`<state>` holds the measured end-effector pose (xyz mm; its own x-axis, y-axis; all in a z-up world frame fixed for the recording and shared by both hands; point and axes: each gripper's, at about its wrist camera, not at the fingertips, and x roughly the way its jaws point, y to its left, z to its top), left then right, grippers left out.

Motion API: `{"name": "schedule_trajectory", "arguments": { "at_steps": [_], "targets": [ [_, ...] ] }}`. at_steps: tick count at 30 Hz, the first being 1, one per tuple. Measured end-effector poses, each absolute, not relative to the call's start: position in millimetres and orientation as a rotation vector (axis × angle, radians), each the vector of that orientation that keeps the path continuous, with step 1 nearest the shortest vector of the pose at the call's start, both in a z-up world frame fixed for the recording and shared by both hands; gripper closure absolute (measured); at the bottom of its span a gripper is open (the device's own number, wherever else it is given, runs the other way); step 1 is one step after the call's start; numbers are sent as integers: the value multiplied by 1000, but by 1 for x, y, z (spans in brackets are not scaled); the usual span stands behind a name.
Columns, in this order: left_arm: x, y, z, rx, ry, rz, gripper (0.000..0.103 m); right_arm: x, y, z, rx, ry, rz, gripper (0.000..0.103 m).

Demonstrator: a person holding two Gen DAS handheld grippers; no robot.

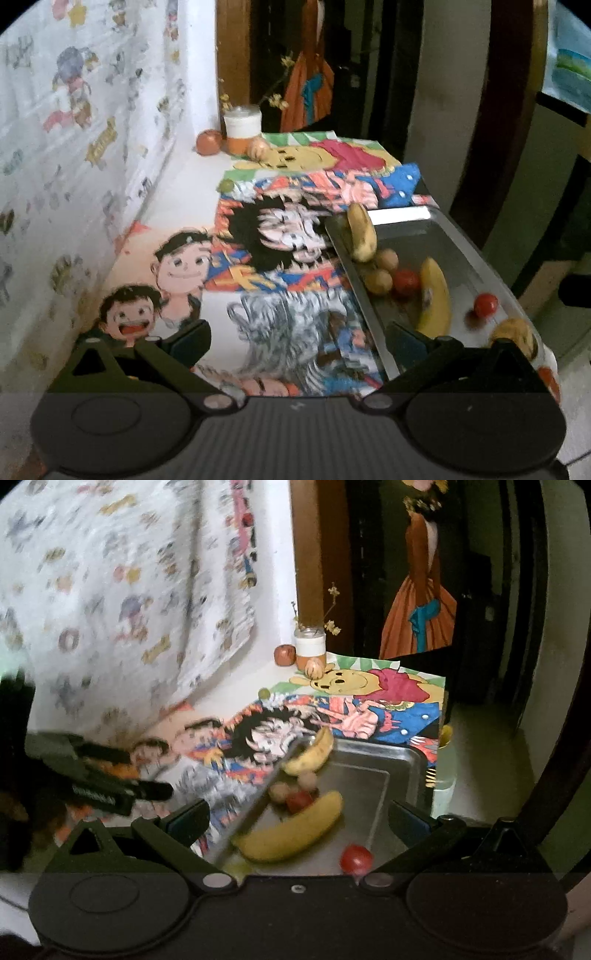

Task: Organize fruits
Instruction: 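Move both tools back toward the fruits beside the white-and-orange jar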

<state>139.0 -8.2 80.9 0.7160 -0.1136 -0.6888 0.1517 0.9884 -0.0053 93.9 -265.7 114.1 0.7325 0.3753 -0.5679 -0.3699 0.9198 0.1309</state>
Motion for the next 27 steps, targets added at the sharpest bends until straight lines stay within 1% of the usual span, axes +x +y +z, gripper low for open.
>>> {"name": "schedule_trajectory", "arguments": {
  "at_steps": [5, 8, 10, 14, 17, 20, 24, 27],
  "targets": [
    [153, -7, 103, 67, 719, -112, 0, 123, -259, 144, 75, 672, 431, 1],
    [168, -4, 121, 65, 719, -76, 0, 144, -249, 166, 80, 774, 447, 1],
    [178, 1, 136, 58, 718, -70, 0, 156, -241, 187, 83, 831, 473, 0],
    [196, 15, 175, 57, 652, -21, 0, 188, -226, 238, 93, 913, 469, 0],
    [211, 22, 207, 64, 575, 23, 0, 217, -213, 276, 98, 908, 456, 0],
    [230, 26, 227, 62, 519, 63, 0, 244, -199, 306, 55, 850, 463, 0],
    [261, 25, 225, 12, 502, 243, 0, 287, -185, 325, 27, 795, 461, 0],
    [287, 25, 211, 4, 494, 262, 0, 327, -176, 323, 29, 780, 500, 0]
  ]
}}
